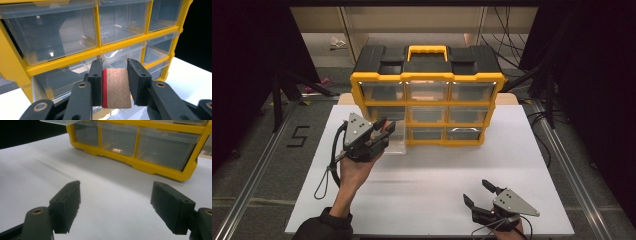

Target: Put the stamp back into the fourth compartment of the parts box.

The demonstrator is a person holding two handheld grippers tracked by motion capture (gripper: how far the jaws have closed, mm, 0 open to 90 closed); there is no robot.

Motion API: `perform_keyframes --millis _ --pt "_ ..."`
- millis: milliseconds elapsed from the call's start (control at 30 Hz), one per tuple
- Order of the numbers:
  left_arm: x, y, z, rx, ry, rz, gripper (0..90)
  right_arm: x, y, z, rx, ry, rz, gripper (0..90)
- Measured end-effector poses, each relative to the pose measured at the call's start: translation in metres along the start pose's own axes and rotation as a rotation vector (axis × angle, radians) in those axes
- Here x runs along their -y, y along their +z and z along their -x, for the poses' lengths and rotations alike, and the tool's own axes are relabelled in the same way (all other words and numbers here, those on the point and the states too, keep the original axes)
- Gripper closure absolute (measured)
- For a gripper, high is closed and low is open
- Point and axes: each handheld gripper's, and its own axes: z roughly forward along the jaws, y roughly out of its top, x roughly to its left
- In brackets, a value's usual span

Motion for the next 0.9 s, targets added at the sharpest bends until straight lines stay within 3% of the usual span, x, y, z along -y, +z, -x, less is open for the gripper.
perform_keyframes --millis 533,767,900 --pt "0.0046 0.0057 -0.0063 -0.008 -0.018 -0.045 66.3 0.0 0.0 -0.0001 0.0 0.001 0.002 24.8" --pt "0.0071 0.0083 -0.01 -0.009 -0.05 -0.074 65.2 0.0 0.0 -0.0001 0.0 0.001 0.002 24.8" --pt "0.0052 0.0067 -0.0103 -0.012 -0.063 -0.067 51.5 0.0 0.0001 0.0 0.001 0.002 0.003 24.8"
